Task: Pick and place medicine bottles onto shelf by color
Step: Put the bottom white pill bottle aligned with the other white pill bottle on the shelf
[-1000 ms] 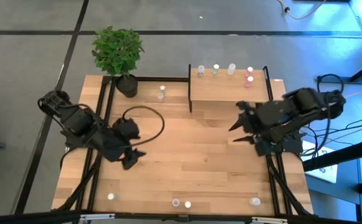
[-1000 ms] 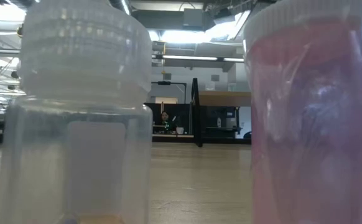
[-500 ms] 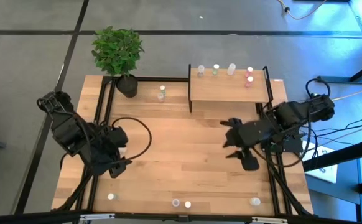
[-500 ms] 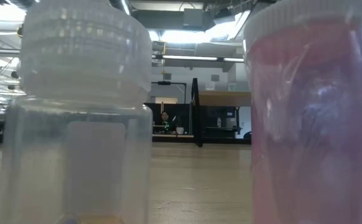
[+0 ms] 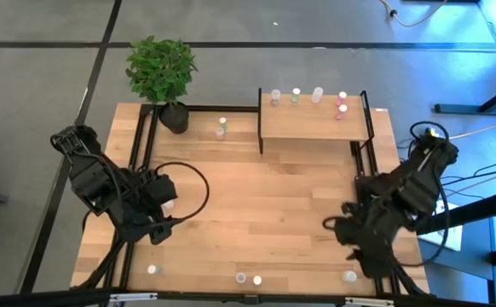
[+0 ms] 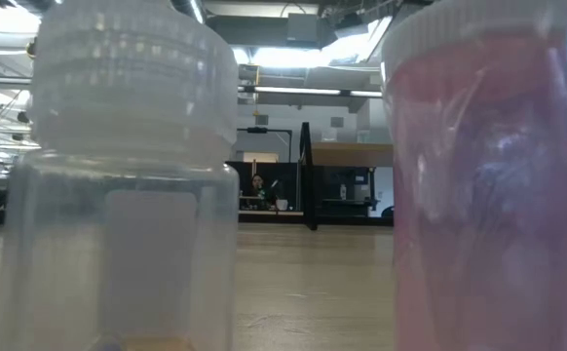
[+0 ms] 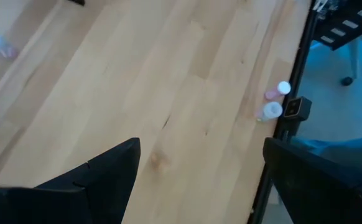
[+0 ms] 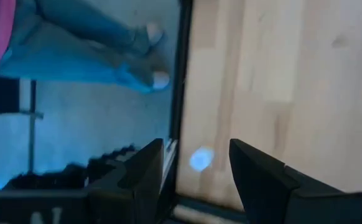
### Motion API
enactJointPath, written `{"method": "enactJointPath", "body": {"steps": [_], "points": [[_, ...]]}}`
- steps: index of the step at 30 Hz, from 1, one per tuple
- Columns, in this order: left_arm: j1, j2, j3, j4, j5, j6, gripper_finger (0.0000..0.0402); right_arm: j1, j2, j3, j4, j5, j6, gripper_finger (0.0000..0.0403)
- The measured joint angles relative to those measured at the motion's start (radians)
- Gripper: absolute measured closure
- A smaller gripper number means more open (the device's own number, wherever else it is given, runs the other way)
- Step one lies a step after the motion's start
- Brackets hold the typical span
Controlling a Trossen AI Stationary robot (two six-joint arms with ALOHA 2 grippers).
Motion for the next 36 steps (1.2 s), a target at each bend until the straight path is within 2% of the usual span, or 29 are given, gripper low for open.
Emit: {"method": "enactJointPath", "body": {"steps": [7, 14, 21, 26, 31, 36], "points": [[0.0, 0.0, 0.0, 0.021, -0.008, 0.036, 0.0067, 0.103, 0.077, 0.0, 0.0, -0.016, 0.139, 0.0217], [0.0, 0.0, 0.0, 0.023, -0.015, 0.047, 0.0067, 0.118, 0.155, 0.0, 0.0, -0.052, 0.142, 0.0217], [0.0, 0.0, 0.0, 0.13, -0.015, 0.192, 0.0067, 0.125, 0.24, 0.0, 0.0, -0.176, 0.142, 0.0217], [0.0, 0.0, 0.0, 0.155, -0.015, 0.219, 0.0067, 0.125, 0.296, 0.0, 0.001, -0.249, 0.126, 0.0217], [0.0, 0.0, 0.0, 0.161, -0.02, 0.298, 0.0067, 0.125, 0.331, 0.0, 0.002, -0.27, 0.094, 0.0217], [0.0, 0.0, 0.0, 0.234, -0.02, 0.446, 0.0067, 0.125, 0.342, 0.0, 0.002, -0.27, 0.087, 0.0217]]}}
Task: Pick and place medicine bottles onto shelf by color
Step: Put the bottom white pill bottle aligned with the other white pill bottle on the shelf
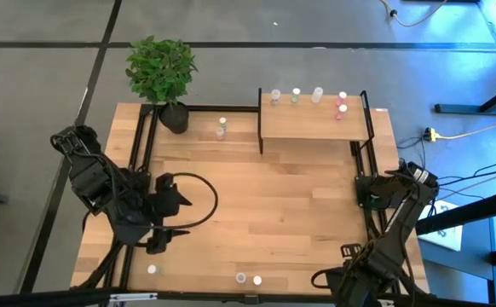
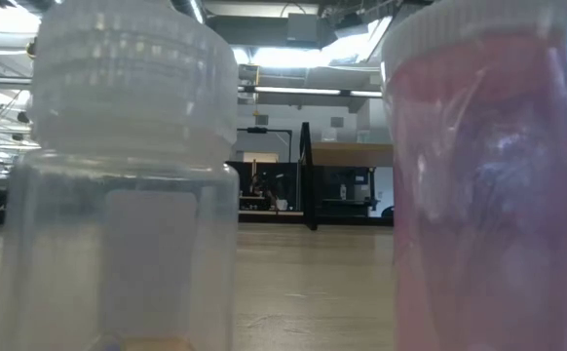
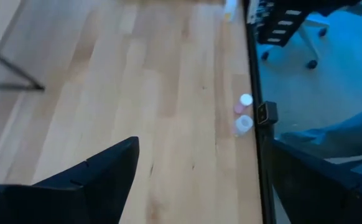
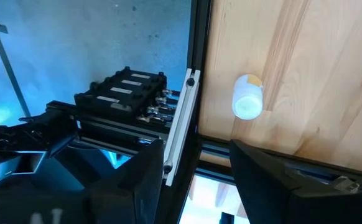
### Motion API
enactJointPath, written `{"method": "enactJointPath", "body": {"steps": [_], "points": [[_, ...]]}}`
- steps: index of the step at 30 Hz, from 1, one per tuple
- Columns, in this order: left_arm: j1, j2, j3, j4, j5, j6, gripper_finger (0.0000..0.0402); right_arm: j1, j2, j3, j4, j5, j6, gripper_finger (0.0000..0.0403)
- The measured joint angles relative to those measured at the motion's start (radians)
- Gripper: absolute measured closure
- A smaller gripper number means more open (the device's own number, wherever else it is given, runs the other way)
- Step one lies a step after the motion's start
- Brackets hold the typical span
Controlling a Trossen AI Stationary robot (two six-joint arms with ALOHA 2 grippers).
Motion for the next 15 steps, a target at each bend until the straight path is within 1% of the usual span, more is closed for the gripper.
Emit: {"method": "enactJointPath", "body": {"steps": [4, 8, 15], "points": [[0.0, 0.0, 0.0, 0.051, 0.015, 0.116, 0.0067, 0.0, -0.001, 0.0, 0.0, 0.0, 0.003, 0.0217], [0.0, 0.0, 0.0, 0.059, 0.046, 0.196, 0.0067, 0.0, -0.001, 0.0, 0.0, 0.0, 0.003, 0.0217], [0.0, 0.0, 0.0, 0.042, 0.048, 0.217, 0.0067, 0.0, -0.001, 0.0, 0.0, 0.001, 0.0, 0.0217]]}}
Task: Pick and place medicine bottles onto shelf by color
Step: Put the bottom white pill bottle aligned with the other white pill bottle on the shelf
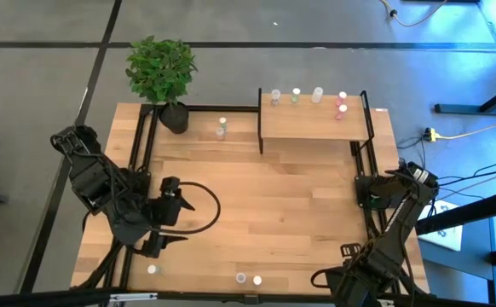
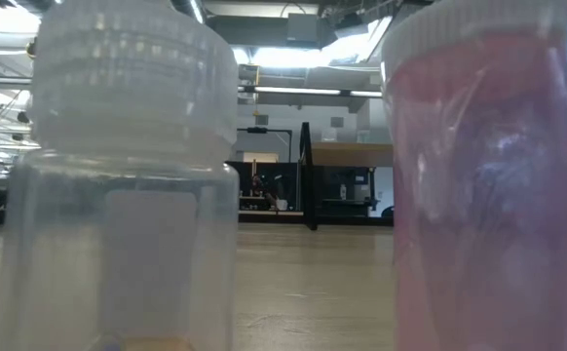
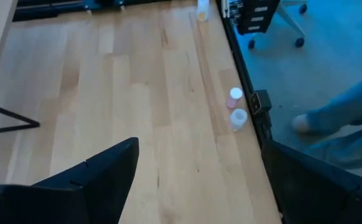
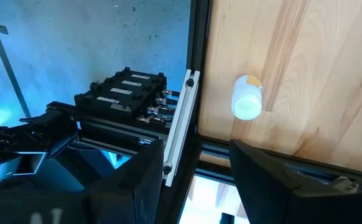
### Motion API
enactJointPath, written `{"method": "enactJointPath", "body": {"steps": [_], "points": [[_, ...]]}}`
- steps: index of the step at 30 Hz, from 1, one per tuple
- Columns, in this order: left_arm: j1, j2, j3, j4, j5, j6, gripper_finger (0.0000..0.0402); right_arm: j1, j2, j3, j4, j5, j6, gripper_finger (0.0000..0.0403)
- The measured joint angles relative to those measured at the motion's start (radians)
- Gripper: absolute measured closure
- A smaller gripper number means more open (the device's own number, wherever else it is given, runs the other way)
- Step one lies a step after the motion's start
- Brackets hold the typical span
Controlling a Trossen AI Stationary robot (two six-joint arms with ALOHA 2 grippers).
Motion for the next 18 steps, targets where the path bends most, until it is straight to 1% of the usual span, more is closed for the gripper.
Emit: {"method": "enactJointPath", "body": {"steps": [18], "points": [[0.0, 0.0, 0.0, 0.006, 0.0, 0.0, 0.0067, -0.003, -0.001, 0.0, 0.003, 0.001, -0.012, 0.0217]]}}
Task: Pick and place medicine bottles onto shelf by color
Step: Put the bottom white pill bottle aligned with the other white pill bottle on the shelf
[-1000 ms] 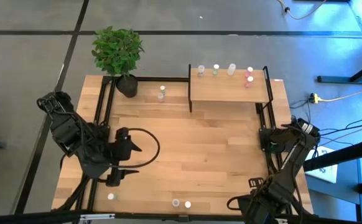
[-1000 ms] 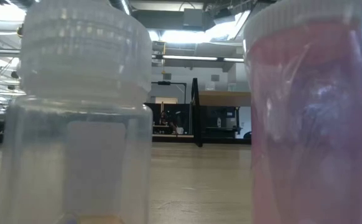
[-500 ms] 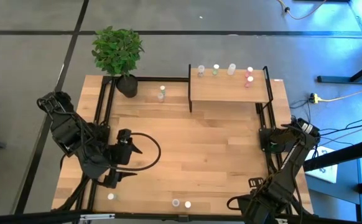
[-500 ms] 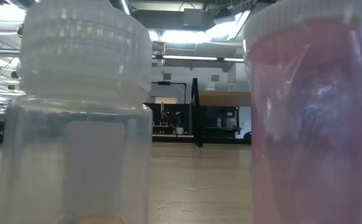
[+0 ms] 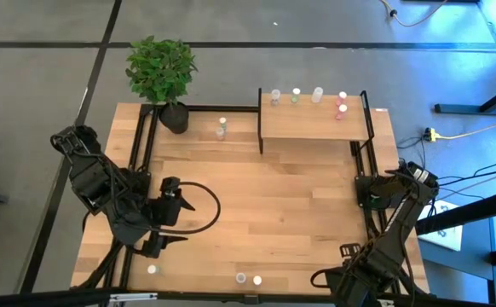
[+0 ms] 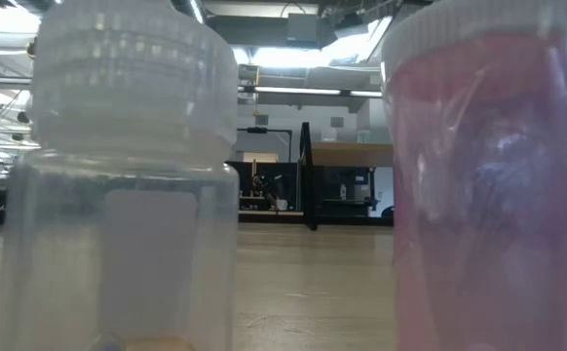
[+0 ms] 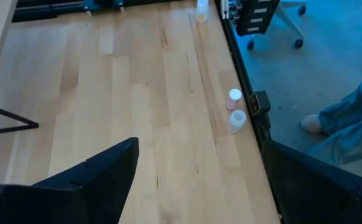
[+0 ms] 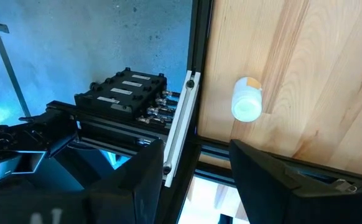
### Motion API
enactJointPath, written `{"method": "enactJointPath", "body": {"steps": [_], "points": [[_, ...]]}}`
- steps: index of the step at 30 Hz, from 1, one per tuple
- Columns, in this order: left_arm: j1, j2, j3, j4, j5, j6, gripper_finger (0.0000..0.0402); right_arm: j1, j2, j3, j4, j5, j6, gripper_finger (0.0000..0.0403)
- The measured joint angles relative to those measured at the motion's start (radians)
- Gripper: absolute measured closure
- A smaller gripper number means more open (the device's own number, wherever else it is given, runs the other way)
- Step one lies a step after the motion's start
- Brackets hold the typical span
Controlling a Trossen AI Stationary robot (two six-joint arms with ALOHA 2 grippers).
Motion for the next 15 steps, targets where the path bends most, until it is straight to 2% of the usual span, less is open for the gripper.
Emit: {"method": "enactJointPath", "body": {"steps": [15], "points": [[0.0, 0.0, 0.0, 0.0, 0.0, 0.0, 0.0067, 0.0, -0.001, 0.0, 0.063, 0.002, 0.011, 0.0217]]}}
